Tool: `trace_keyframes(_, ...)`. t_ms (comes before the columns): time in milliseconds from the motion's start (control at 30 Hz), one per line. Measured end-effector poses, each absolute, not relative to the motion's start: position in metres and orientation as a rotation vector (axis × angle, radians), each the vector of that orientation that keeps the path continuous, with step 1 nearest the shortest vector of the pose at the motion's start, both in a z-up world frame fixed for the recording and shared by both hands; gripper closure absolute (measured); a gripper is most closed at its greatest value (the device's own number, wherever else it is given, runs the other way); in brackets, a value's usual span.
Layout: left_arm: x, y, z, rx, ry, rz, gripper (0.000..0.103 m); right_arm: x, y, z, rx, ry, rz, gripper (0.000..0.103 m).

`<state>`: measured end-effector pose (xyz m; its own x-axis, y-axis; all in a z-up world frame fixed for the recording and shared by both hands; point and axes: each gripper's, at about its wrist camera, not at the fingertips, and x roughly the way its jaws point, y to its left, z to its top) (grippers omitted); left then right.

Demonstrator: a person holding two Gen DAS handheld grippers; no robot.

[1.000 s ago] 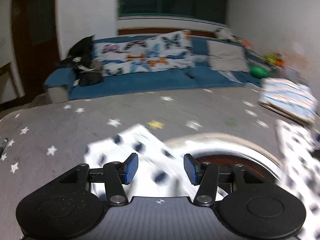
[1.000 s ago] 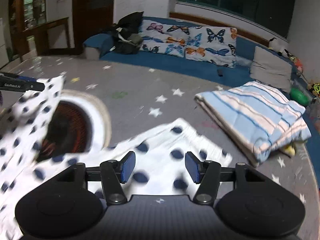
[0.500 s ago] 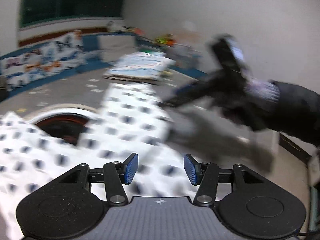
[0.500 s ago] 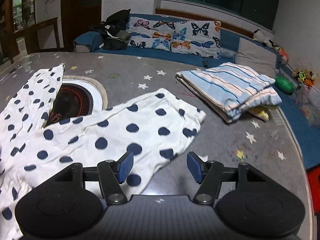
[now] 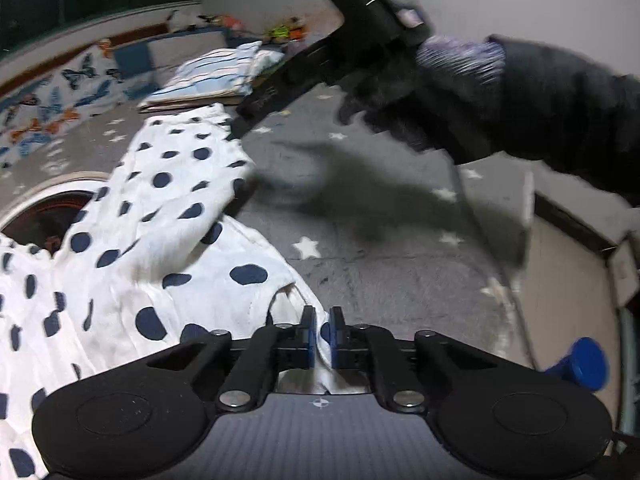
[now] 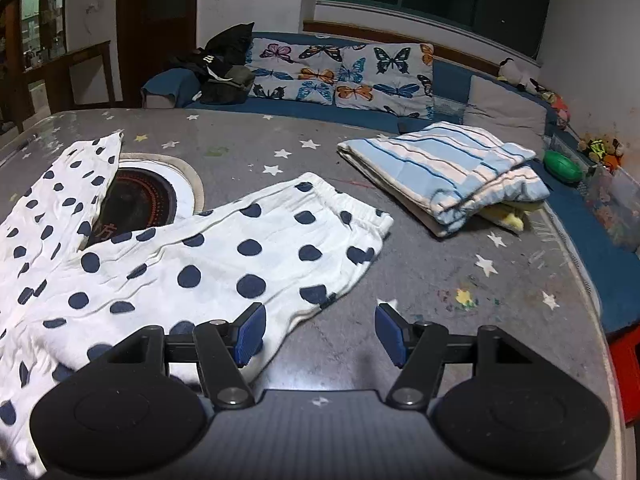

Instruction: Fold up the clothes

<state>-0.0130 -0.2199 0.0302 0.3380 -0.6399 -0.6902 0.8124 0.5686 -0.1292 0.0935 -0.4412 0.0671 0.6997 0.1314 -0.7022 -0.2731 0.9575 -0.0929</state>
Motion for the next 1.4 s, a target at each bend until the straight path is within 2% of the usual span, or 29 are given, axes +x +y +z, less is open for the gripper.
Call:
trace_keyframes(167,-0.016,-0.200,0.046,0.185,0.739,-1.116,0.098,0.110,-0.428,0.057,-0.202,0.763,0.257,0.041)
trace_keyframes(400,-0.019,-0.199,0.030,0.172,0.802,-1.175,0.097,0.137,-0.410,0.035,-0.227,0.786,0.288,0.041)
trace_keyframes(567,-0.021,-0.200,0.028,0.135,0.820,-1.144,0.091,0.148,-0.413,0.032,-0.186,0.783,0.277,0.039)
trace_keyframes(667,-0.025,-0.191,0.037,0.114,0.793,-1.118,0.075,0.148,-0.415,0.034,-0.194,0.777,0.272,0.036)
trace_keyframes(733,-0.027,-0.180,0.043,0.099,0.763,-1.076,0.061,0.142,-0.415,0.038,-0.196,0.772,0.273,0.036)
trace_keyframes(767,-0.030,-0.172,0.047,0.092,0.748,-1.049,0.060,0.137,-0.415,0.041,-0.198,0.769,0.280,0.036)
trace_keyframes(1033,-0.035,-0.088,0.058,0.018,0.685,-0.643,0.056,0.073,-0.400,0.063,-0.234,0.738,0.402,0.035)
trace_keyframes(1267,-0.018,-0.014,0.046,-0.108,0.718,-0.208,0.056,0.007,-0.382,0.079,-0.255,0.700,0.532,0.033)
trace_keyframes(1400,-0.010,-0.006,0.038,-0.121,0.740,-0.179,0.058,-0.026,-0.369,0.087,-0.258,0.691,0.600,0.033)
